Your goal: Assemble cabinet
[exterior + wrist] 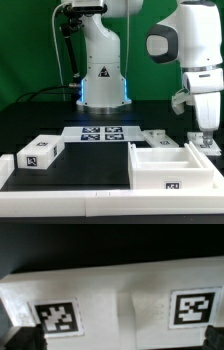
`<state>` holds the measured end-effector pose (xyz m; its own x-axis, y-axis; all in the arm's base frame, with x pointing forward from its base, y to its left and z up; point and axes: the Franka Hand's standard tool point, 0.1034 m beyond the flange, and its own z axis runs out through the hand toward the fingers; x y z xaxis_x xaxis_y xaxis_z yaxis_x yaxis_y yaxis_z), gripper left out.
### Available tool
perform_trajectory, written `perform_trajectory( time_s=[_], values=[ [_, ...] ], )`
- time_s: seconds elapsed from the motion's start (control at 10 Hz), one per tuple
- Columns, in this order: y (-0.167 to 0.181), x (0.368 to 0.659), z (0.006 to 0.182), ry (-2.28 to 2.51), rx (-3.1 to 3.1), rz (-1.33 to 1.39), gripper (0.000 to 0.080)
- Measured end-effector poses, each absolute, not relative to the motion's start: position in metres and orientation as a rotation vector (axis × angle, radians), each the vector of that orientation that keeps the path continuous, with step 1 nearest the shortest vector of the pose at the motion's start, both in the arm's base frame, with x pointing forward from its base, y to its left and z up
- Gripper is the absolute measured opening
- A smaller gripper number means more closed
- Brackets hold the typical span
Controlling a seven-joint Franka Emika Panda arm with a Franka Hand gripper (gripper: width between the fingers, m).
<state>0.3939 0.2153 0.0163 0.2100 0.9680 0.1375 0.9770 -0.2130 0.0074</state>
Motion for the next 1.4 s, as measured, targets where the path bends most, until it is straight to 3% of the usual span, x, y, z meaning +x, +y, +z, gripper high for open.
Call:
perform_trajectory(
  time_s=[0.2,0.4,0.5,0.7,0.8,0.9,1.2,1.4],
  values=[
    [0.214,0.394,0.016,-1.915,-2.381,-0.170,0.0797],
    [0.212,0.391,0.011,-1.907,-2.382,-0.158,0.0532],
    [0.211,0.391,0.009,-1.903,-2.384,-0.161,0.0532],
    [0.211,0.393,0.010,-1.899,-2.387,-0.171,0.0215],
    [0.212,0.394,0.011,-1.901,-2.388,-0.175,0.0215],
    [0.212,0.395,0.012,-1.900,-2.388,-0.178,0.0067],
    [0.212,0.395,0.012,-1.901,-2.388,-0.178,0.0068],
    [0.200,0.397,0.027,-1.945,-2.384,-0.155,0.0068]
  ],
)
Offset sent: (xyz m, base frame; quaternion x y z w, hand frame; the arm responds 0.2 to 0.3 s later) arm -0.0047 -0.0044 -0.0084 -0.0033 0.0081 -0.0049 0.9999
